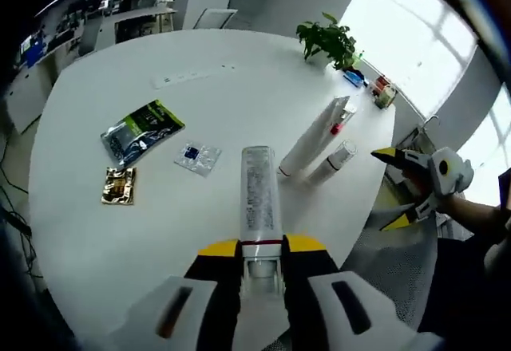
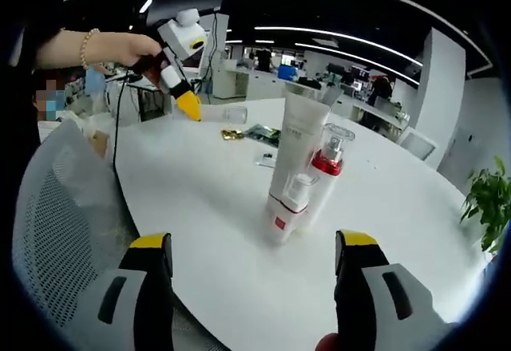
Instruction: Arrange the skincare products in the storage area until every visible bottle or jar stands upright without overlapping.
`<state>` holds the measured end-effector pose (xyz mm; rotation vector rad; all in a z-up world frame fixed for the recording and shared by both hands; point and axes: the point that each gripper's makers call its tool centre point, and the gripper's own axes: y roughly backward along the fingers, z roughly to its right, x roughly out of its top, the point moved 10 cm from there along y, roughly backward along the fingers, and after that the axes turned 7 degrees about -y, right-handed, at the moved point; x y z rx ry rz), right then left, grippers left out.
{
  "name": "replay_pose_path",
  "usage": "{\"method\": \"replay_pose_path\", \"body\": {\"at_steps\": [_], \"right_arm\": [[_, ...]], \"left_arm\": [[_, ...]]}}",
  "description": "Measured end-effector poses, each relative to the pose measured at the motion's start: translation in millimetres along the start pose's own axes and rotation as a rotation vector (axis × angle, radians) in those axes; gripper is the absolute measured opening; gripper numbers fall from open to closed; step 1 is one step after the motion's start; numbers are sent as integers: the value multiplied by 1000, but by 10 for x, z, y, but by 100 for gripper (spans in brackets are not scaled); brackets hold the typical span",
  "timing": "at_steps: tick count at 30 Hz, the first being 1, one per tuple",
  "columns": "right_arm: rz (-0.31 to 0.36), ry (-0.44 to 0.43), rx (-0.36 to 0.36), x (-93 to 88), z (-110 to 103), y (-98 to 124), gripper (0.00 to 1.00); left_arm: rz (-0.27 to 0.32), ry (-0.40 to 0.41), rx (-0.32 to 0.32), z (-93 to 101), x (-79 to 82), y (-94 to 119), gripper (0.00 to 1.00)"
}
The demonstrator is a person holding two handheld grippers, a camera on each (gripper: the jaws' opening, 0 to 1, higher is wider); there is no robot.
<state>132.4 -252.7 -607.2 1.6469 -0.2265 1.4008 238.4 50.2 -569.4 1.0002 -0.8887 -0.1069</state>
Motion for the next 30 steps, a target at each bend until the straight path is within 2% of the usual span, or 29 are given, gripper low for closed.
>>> {"method": "replay_pose_path", "body": {"at_steps": [4, 6, 9, 15, 19, 23, 25, 30], "right_arm": [[31, -5, 17, 90, -48, -23, 83], [38, 24, 31, 158, -89, -61, 82], [56, 58, 58, 265, -140, -138, 83], [96, 165, 117, 543, -267, -330, 81], [110, 284, 151, 678, -403, -464, 79], [102, 377, 171, 736, -494, -597, 77], [100, 418, 158, 754, -535, -648, 74], [114, 487, 164, 819, -622, -679, 69]], "left_arm": [[-10, -19, -25, 143, -18, 57, 17], [-22, -31, -39, 203, -34, 77, 17], [-69, -56, -56, 295, -77, 108, 17], [-134, -78, -75, 409, -157, 142, 17], [-157, -77, -90, 489, -143, 162, 17], [-171, -90, -105, 603, -88, 174, 17], [-180, -94, -109, 648, -62, 170, 17], [-195, -116, -122, 739, -11, 146, 17]]}}
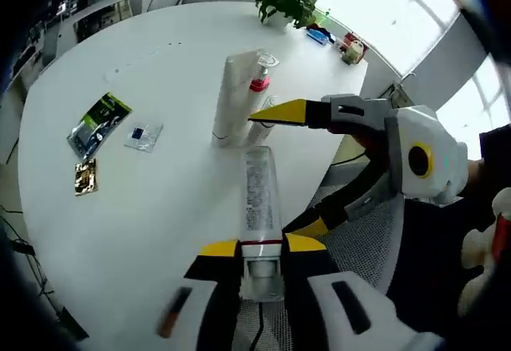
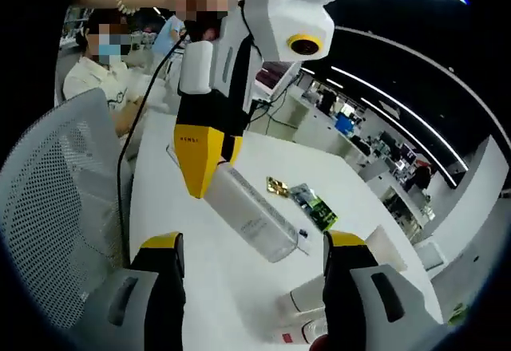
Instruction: Arrange the skincare products in the storage area until every visible bottle or jar stands upright without overlapping.
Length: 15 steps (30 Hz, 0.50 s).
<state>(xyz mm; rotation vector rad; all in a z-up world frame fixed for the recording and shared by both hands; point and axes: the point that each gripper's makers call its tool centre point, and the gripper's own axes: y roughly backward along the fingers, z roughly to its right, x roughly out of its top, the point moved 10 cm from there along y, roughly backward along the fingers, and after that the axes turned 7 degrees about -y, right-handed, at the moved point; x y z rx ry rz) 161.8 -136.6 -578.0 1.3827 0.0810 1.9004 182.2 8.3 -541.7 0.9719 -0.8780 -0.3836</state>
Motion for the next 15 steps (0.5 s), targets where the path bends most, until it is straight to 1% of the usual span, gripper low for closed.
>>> {"method": "replay_pose_path", "body": {"at_steps": [3, 6, 10, 13, 14, 15], "right_arm": [[-3, 76, -9, 42, 5, -11, 65], [-16, 121, -14, 45, 2, -8, 57], [-10, 97, -11, 32, 10, 9, 50], [-8, 81, -19, 22, 21, 28, 37], [-8, 73, -16, 8, 14, 27, 36], [-10, 74, -19, 1, 16, 29, 35]], "left_arm": [[-11, -11, -8, 34, 24, -31, 17], [-23, -24, -11, 62, 39, -58, 17], [-20, -27, -28, 90, 58, -71, 17], [-9, -28, -40, 104, 72, -63, 17], [5, -34, -38, 101, 84, -48, 17], [3, -32, -41, 99, 83, -46, 17]]}}
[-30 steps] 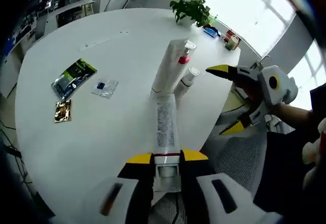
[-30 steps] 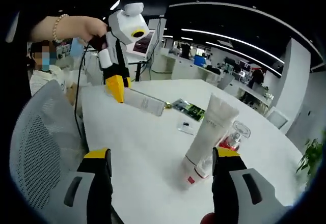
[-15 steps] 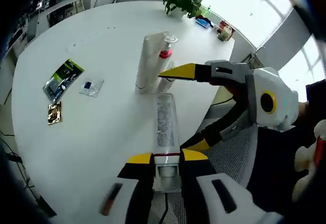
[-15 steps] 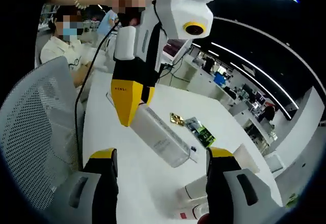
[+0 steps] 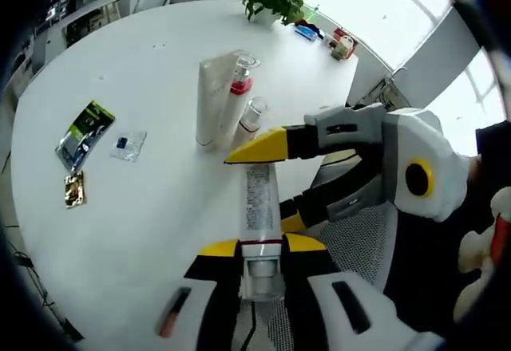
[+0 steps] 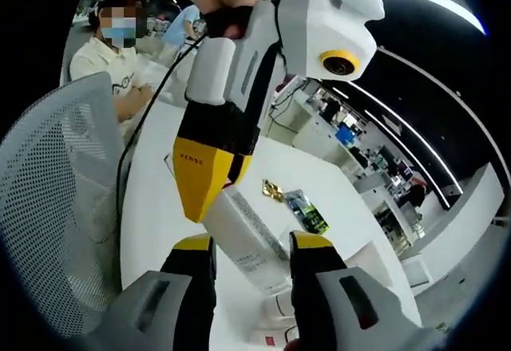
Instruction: Arrange the skincare products in the storage area until every visible bottle or jar stands upright without overlapping.
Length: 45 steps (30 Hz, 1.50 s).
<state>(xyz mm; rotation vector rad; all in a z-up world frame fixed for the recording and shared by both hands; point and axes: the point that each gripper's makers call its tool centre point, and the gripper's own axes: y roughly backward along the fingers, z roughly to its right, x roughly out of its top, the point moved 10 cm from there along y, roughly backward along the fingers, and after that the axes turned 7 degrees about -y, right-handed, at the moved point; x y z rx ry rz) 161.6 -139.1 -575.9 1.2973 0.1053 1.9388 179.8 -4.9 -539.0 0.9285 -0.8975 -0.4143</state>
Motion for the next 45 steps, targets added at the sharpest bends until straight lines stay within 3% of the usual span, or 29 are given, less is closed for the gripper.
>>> {"method": "replay_pose_path", "body": {"at_steps": [7, 10, 16, 18, 20, 21, 24, 37, 42, 45], "right_arm": [[-4, 7, -3, -26, -3, 18, 30], [-1, 3, 5, -38, -45, 37, 26], [6, -26, 32, -45, -99, 33, 22], [0, -32, 39, -60, -103, 37, 22], [4, -58, 49, -88, -101, 42, 20], [0, -82, 47, -108, -93, 46, 20], [25, -176, 46, -144, -89, 62, 20], [109, -471, 9, -251, 68, 169, 20], [179, -592, 41, -238, 90, 174, 20], [256, -699, 78, -202, 97, 176, 20]], "left_arm": [[63, 3, -23, 7, 10, 46, 17], [116, -47, -31, -8, 29, 102, 17], [164, -69, -44, -22, 52, 149, 17], [201, -77, -56, -29, 69, 171, 17], [282, -45, -109, -7, 118, 198, 20], [327, -28, -116, -10, 146, 216, 24], [352, -36, -92, -37, 158, 250, 37], [425, -36, -31, -135, 164, 341, 43], [462, -29, -20, -160, 162, 361, 46], [505, -5, -34, -180, 154, 370, 47]]}}
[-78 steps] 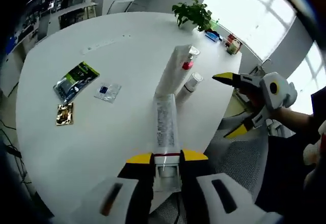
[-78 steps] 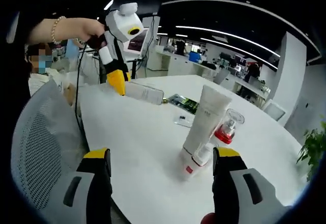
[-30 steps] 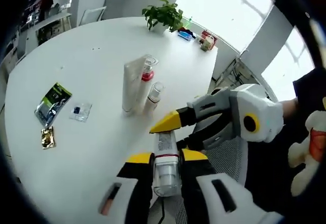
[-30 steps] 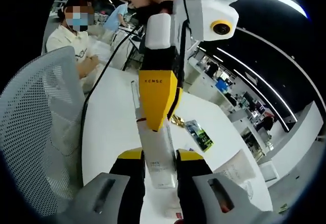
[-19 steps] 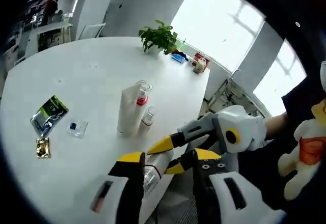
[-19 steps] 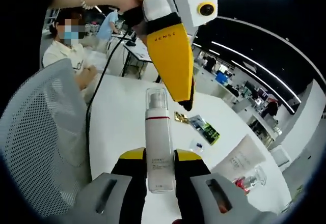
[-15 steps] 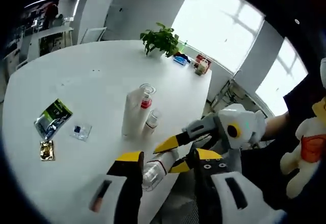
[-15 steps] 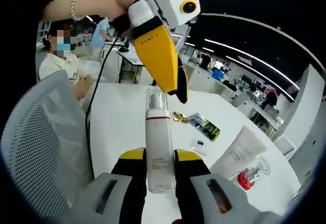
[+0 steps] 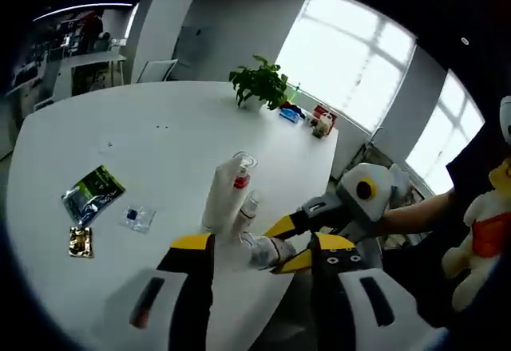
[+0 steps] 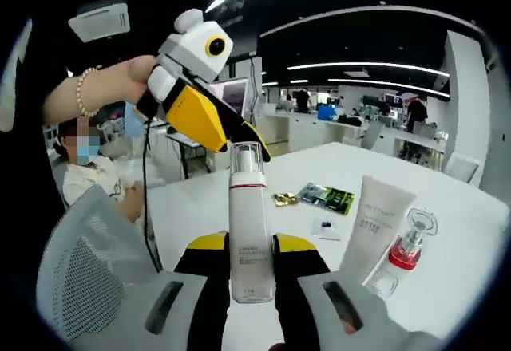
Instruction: Arrange the skincare products in the storage area until every visible bottle or jar stands upright without overlapping.
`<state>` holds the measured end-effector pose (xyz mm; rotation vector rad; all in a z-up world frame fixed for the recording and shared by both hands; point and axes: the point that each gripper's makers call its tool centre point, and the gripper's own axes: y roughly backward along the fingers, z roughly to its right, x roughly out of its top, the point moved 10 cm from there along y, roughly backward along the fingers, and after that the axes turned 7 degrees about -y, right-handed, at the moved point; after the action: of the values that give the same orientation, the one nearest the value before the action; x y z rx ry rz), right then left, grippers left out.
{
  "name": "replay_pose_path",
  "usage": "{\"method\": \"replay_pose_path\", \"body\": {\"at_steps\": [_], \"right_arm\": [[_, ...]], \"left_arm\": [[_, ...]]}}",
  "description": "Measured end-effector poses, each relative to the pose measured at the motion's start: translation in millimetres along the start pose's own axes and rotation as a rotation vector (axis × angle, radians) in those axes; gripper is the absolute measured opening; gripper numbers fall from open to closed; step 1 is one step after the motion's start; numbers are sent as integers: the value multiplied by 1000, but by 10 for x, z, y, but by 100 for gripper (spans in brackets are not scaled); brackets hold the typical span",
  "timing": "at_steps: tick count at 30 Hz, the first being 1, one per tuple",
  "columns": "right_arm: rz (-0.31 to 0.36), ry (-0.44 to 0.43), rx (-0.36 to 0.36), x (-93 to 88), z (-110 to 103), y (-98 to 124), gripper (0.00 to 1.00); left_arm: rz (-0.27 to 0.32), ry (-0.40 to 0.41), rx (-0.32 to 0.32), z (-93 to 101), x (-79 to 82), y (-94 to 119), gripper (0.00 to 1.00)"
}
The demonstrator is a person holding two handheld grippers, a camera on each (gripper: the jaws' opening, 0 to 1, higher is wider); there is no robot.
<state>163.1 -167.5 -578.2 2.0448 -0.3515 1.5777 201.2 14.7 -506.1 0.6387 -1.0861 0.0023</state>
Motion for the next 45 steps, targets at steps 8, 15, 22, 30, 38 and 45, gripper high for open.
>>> {"method": "replay_pose_path", "body": {"at_steps": [8, 15, 22, 30, 38, 45], "right_arm": [[220, -408, 218, 119, -123, 16, 20], [352, -709, 366, 205, -194, 11, 20], [380, -829, 433, 218, -231, 1, 20], [373, -873, 433, 229, -223, -16, 20], [365, -694, 288, 315, -126, 25, 21], [221, -317, 96, 488, -161, 59, 31]], "left_arm": [[143, 144, -99, -5, 14, 45, 47], [317, 213, -203, 89, 91, 86, 39], [315, 203, -215, 164, 75, 82, 33], [340, 196, -215, 237, 98, 77, 22], [329, 303, -102, 185, 129, 101, 21], [300, 286, 24, 332, 235, 81, 20]]}}
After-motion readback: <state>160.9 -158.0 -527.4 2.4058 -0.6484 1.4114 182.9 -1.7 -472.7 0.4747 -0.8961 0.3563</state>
